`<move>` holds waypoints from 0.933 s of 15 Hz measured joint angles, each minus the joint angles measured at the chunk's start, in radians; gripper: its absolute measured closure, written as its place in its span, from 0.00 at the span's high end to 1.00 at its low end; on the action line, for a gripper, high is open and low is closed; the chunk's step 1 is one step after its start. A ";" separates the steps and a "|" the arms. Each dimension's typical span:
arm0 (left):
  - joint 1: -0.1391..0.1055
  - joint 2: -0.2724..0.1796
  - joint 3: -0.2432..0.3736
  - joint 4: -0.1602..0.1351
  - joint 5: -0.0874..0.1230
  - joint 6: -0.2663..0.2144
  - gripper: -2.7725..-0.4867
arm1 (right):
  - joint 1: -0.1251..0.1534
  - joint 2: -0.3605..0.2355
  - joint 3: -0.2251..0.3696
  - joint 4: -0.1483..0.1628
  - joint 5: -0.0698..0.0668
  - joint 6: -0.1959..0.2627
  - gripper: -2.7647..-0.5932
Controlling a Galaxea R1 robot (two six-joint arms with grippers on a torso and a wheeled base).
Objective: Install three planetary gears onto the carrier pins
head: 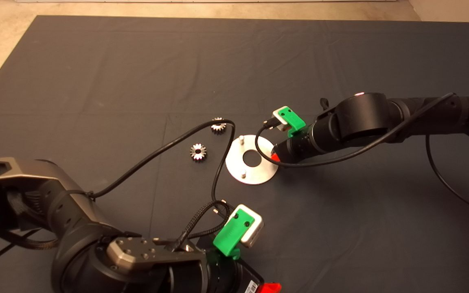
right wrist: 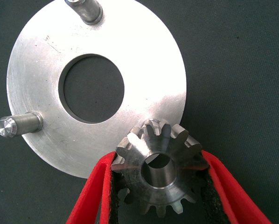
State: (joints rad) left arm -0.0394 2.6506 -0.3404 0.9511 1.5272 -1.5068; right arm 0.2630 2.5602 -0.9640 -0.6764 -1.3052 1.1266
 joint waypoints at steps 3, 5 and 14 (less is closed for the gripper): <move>0.000 0.000 0.000 0.000 0.000 0.000 0.99 | -0.002 0.002 0.000 -0.001 0.000 0.000 0.16; 0.000 0.000 0.000 0.000 0.000 0.000 0.99 | -0.003 0.003 0.000 -0.002 0.000 0.000 0.16; 0.000 -0.002 0.000 0.000 0.000 0.000 0.99 | -0.005 0.011 -0.007 -0.003 0.008 -0.001 0.16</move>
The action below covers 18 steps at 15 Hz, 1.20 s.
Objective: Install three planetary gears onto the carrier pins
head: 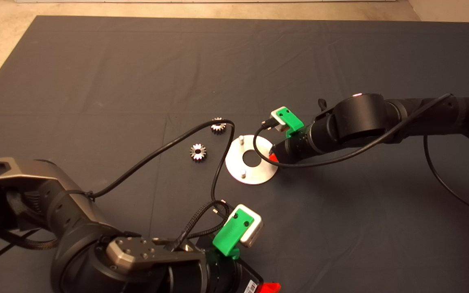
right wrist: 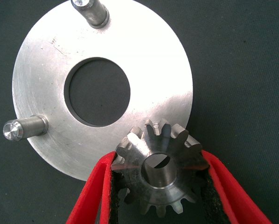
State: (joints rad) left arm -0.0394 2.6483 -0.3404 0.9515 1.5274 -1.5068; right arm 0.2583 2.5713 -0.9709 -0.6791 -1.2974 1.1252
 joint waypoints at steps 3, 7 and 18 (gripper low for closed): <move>0.000 0.000 0.000 0.000 0.000 0.000 0.99 | 0.002 0.004 -0.011 0.000 0.007 -0.002 0.16; 0.000 0.000 0.000 0.001 0.000 0.000 0.99 | -0.012 0.023 -0.038 -0.001 0.002 -0.006 0.16; 0.000 0.000 0.000 0.002 0.000 0.000 0.99 | -0.012 0.022 -0.039 -0.001 0.002 -0.009 0.17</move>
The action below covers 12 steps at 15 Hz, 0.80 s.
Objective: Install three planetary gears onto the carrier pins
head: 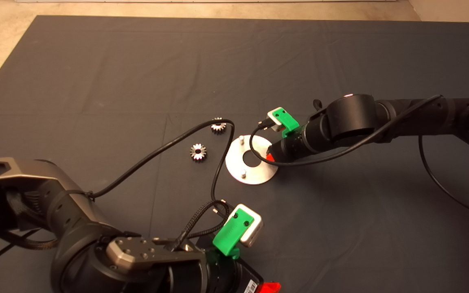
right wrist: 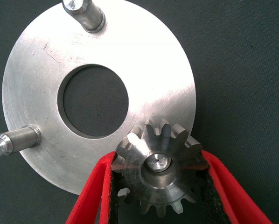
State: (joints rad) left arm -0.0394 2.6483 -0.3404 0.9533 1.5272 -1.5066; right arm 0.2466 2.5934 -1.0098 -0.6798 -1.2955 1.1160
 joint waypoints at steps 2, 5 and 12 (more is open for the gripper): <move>0.000 0.000 0.000 0.000 0.000 0.000 0.99 | 0.000 0.000 0.000 0.000 0.000 0.000 0.18; 0.000 0.000 0.000 0.000 0.000 0.000 0.99 | 0.000 0.000 0.000 0.000 -0.002 0.000 0.18; 0.000 0.000 0.000 0.000 0.000 0.000 0.99 | 0.000 0.000 0.000 0.000 -0.003 0.000 0.21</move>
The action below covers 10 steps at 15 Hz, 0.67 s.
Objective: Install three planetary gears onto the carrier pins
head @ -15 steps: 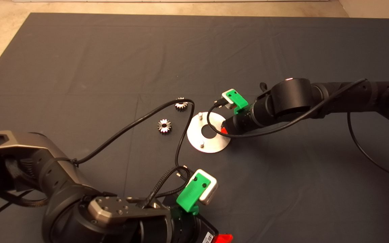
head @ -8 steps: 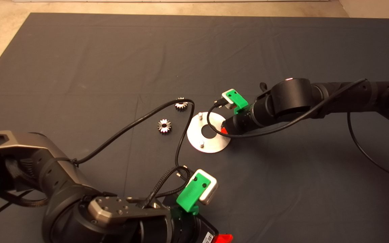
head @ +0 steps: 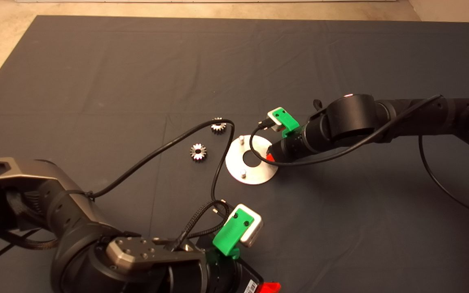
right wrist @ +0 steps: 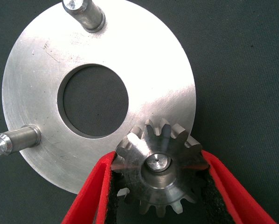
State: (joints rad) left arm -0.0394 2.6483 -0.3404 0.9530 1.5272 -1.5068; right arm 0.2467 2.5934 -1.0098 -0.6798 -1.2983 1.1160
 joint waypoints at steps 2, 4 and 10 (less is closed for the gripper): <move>0.000 0.000 0.000 0.000 0.000 0.000 0.99 | 0.000 0.000 0.000 0.000 0.000 0.000 0.21; 0.000 0.000 0.000 0.000 0.000 0.000 0.99 | 0.000 0.000 0.000 0.000 0.000 0.000 0.24; 0.000 0.000 0.000 0.000 0.000 0.000 0.99 | 0.000 0.000 0.000 0.000 -0.003 0.000 0.32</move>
State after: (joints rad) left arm -0.0394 2.6483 -0.3404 0.9530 1.5272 -1.5066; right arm 0.2467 2.5934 -1.0098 -0.6796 -1.3017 1.1160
